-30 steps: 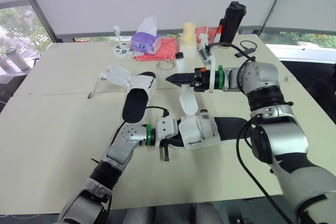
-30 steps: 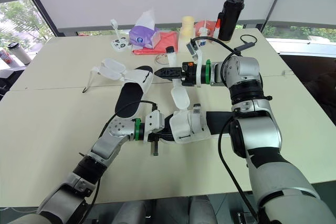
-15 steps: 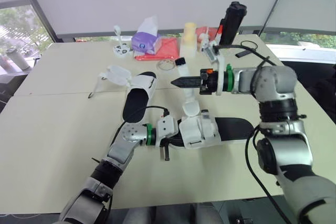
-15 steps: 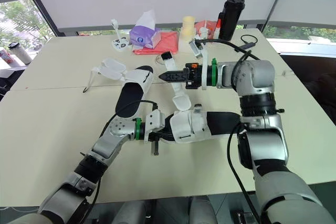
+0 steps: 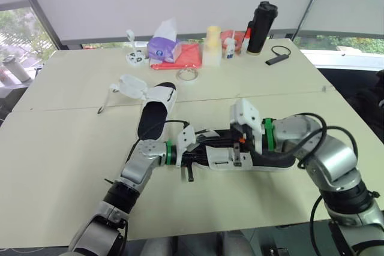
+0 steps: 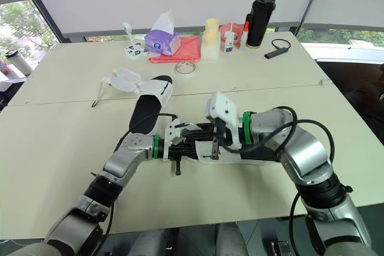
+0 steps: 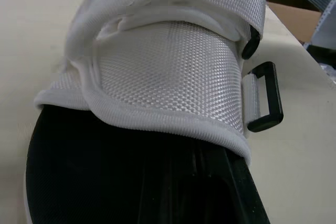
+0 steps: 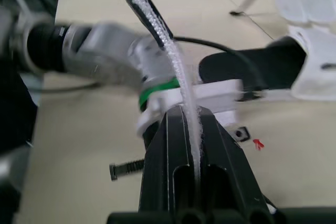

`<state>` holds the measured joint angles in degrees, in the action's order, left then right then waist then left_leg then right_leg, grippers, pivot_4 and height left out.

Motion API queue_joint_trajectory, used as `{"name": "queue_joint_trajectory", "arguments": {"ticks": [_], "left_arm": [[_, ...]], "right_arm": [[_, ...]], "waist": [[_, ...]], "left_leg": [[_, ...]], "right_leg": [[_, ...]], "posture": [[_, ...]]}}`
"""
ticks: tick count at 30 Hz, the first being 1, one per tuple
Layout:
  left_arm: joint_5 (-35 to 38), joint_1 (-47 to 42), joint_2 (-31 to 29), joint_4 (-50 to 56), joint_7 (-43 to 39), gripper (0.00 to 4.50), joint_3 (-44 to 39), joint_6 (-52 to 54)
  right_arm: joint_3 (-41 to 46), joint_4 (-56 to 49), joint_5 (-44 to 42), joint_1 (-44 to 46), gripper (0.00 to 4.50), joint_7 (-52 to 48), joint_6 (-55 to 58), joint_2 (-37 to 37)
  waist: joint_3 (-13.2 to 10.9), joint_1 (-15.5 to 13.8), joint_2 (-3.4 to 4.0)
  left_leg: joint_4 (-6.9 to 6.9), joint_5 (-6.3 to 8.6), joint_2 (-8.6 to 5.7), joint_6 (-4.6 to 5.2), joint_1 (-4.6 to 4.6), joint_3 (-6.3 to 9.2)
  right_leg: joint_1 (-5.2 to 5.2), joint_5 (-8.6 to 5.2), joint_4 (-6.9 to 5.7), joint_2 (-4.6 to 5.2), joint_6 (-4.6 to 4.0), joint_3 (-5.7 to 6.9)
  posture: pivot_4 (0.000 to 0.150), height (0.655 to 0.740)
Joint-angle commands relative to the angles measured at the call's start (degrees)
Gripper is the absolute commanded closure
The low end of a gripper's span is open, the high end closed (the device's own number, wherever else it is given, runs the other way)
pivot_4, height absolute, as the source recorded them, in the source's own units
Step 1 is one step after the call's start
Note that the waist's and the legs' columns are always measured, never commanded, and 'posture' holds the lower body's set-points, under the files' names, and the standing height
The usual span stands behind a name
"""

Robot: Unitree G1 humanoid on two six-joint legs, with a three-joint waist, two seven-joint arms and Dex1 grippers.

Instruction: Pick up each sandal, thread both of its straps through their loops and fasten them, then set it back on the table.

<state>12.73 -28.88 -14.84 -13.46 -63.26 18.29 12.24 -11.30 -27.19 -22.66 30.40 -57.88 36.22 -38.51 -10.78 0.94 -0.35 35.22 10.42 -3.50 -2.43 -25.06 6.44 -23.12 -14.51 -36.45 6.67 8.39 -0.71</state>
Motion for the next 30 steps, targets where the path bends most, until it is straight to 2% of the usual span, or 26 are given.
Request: {"name": "queue_joint_trajectory", "arguments": {"ticks": [1, 4, 23, 26, 30], "left_arm": [[0.5, 0.4, -0.7, 1.6, -1.4, 4.5, 0.6, 1.9], [0.4, 0.3, -1.1, 1.8, -1.6, 4.5, 0.7, 2.1], [0.2, 2.1, -2.8, 4.6, -2.0, 4.5, 1.4, 3.6], [0.1, 2.1, -2.8, 4.5, -2.0, 4.5, 1.4, 3.6], [0.0, 2.0, -2.5, 4.3, -1.9, 4.5, 1.6, 3.5]], "right_arm": [[-4.0, 0.4, 9.3, -2.0, 4.42, -1.6, -15.7, -2.3], [-5.8, 3.1, 14.2, -4.4, 4.42, -2.4, -26.3, -3.0], [-10.9, 11.8, 26.8, -8.8, 4.42, -4.4, -56.4, -4.5], [-10.7, 12.7, 26.6, -8.6, 3.58, -4.9, -57.2, -4.4], [-10.3, 12.9, 27.2, -9.3, 1.57, -5.9, -60.1, -6.1]], "waist": [[0.0, 0.0, 0.0], [0.0, -0.1, -0.01], [0.0, -0.3, -0.03], [0.0, -0.3, -0.03], [0.0, -0.3, -0.03]], "left_leg": [[0.0, 0.0, 0.0, 0.0, 0.02, 0.0], [-0.01, 0.0, 0.0, 0.0, 0.04, 0.0], [-0.12, 0.01, 0.02, -0.01, 0.45, 0.03], [-0.17, 0.01, 0.04, -0.02, 0.59, 0.04], [-0.17, 0.01, 0.04, -0.02, 0.59, 0.03]], "right_leg": [[0.02, 0.0, 0.0, 0.0, 0.0, 0.0], [0.07, 0.0, 0.04, 0.0, 0.0, 0.0], [0.55, -0.1, 0.26, 0.0, -0.17, -0.01], [0.65, -0.12, 0.27, 0.0, -0.2, -0.01], [0.67, -0.12, 0.28, 0.0, -0.2, -0.02]], "posture": [[0.15, 0.74], [0.15, 0.74], [0.15, 0.74], [0.15, 0.74], [0.15, 0.74]]}}
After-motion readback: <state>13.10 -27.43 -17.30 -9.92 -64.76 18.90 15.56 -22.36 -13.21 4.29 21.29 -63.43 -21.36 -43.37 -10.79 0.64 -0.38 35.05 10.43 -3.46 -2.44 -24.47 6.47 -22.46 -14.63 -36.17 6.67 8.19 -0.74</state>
